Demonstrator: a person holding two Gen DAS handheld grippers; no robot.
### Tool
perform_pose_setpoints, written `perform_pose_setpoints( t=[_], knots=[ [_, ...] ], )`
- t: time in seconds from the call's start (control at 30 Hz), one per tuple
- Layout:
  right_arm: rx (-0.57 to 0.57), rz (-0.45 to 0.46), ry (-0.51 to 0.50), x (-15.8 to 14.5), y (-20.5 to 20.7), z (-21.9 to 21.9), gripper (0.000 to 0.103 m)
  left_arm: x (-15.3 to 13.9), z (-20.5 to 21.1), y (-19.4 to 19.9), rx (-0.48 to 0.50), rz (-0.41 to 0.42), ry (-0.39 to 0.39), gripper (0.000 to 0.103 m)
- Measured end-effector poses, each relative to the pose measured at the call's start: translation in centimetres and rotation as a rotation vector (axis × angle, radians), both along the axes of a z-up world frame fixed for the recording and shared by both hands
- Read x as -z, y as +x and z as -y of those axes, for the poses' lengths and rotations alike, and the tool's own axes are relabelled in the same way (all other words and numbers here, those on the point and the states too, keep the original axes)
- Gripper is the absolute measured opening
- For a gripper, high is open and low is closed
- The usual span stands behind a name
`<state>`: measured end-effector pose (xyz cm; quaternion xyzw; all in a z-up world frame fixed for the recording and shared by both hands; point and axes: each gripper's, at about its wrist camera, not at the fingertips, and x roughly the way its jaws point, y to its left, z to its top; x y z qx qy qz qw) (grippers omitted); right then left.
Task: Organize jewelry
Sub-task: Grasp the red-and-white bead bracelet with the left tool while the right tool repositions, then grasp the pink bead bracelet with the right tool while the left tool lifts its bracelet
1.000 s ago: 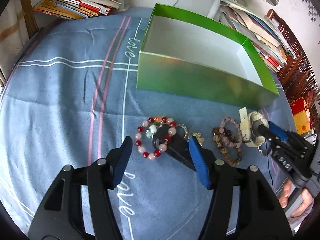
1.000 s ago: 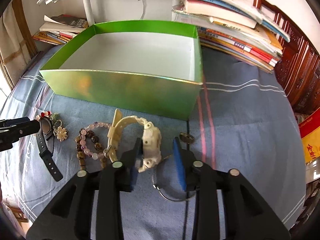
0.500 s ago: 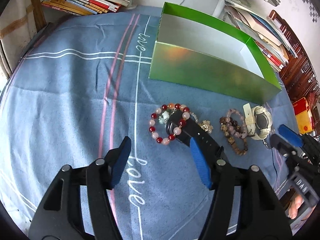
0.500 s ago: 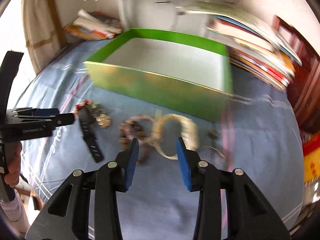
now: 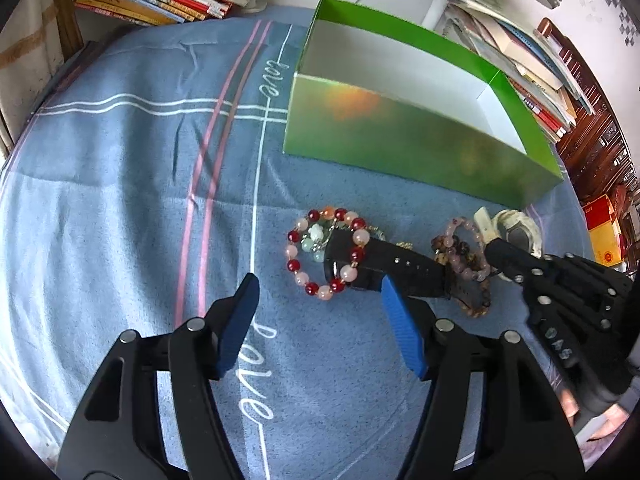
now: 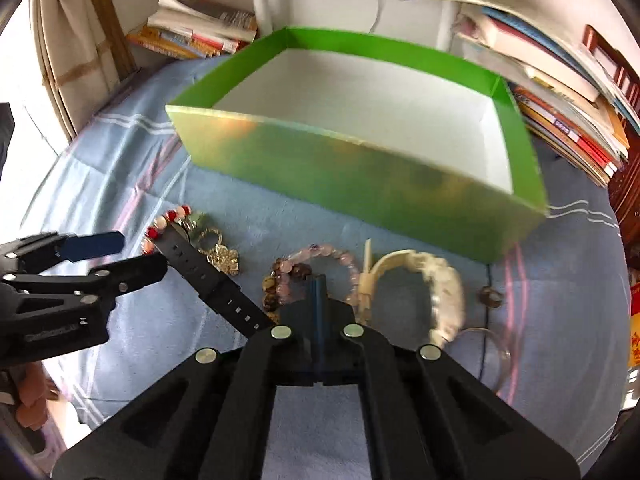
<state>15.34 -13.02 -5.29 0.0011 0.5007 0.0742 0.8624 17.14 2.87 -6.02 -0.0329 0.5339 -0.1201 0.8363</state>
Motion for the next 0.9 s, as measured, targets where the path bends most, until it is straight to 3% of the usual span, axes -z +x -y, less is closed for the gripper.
perform_pose_setpoints(
  t=[0.17, 0.37, 0.43, 0.6, 0.67, 0.9],
  knots=[
    [0.030, 0.014, -0.001, -1.4, 0.5, 1.0, 0.001, -0.7, 0.4, -0.1, 0.002, 0.014, -0.005, 0.062],
    [0.031, -0.093, 0.044, 1.2, 2.7, 0.6, 0.006, 0.1, 1.4, 0.4, 0.015, -0.015, -0.014, 0.064],
    [0.037, -0.081, -0.003, 1.4, 3.7, 0.1, 0.006, 0.4, 1.4, 0.6, 0.010, -0.021, -0.017, 0.064],
    [0.054, -0.098, -0.056, 2.3, 5.2, 0.2, 0.022, 0.3, 1.1, 0.7, 0.003, -0.020, -0.024, 0.066],
    [0.051, -0.099, -0.077, 2.4, 4.8, 0.4, 0.041, 0.2, 0.8, 0.7, -0.001, -0.026, -0.033, 0.067],
    [0.027, -0.086, -0.122, 2.9, 4.0, 1.0, 0.044, -0.1, 0.4, -0.1, 0.013, -0.027, -0.046, 0.068]
  ],
)
